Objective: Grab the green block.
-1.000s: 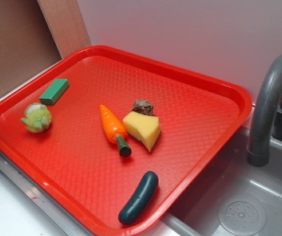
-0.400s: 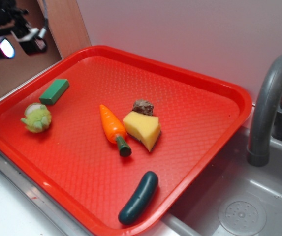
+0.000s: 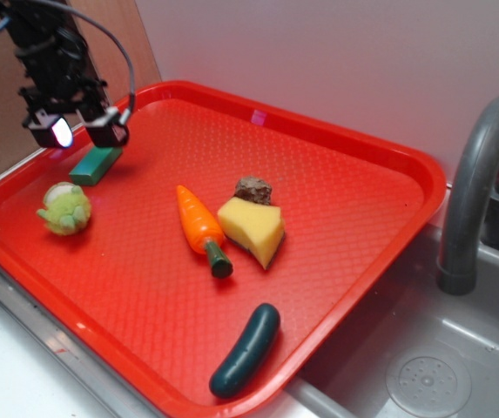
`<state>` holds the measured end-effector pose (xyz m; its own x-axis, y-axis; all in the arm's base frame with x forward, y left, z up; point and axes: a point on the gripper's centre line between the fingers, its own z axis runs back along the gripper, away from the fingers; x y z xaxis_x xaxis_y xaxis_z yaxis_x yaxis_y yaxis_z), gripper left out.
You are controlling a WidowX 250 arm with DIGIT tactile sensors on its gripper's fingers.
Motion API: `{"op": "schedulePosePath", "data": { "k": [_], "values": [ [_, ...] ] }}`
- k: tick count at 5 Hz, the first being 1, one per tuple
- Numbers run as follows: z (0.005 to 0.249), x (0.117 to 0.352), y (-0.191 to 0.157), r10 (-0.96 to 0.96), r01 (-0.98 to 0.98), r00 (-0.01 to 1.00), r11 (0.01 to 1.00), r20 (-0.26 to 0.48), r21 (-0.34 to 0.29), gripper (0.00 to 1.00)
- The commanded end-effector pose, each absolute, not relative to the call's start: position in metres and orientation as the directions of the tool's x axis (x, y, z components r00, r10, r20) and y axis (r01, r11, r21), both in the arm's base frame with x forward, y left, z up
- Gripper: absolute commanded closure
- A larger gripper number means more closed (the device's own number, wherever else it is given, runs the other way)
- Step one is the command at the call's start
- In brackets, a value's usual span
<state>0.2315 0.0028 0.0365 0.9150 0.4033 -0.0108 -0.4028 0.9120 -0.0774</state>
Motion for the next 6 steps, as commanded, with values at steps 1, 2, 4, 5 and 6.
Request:
{"op": "schedulePosePath", "data": {
  "k": [1,2,4,5,6],
  "values": [
    [0.0,0.22,-0.012,0.313,-0.327,0.945,0.926,-0.099,-0.188,0.0],
    [-0.002,0.219,-0.015,0.334,-0.344,0.939,0.925,-0.084,-0.165,1.0],
    [0.016,0.215,-0.024,0.299,-0.298,0.954,0.954,0.009,-0.039,1.0],
    [0.065,0.221,-0.027,0.367,-0.366,0.928,0.93,0.059,-0.031,1.0],
    [0.115,0.235,-0.031,0.468,-0.465,0.884,0.882,0.019,-0.071,1.0]
  ]
}}
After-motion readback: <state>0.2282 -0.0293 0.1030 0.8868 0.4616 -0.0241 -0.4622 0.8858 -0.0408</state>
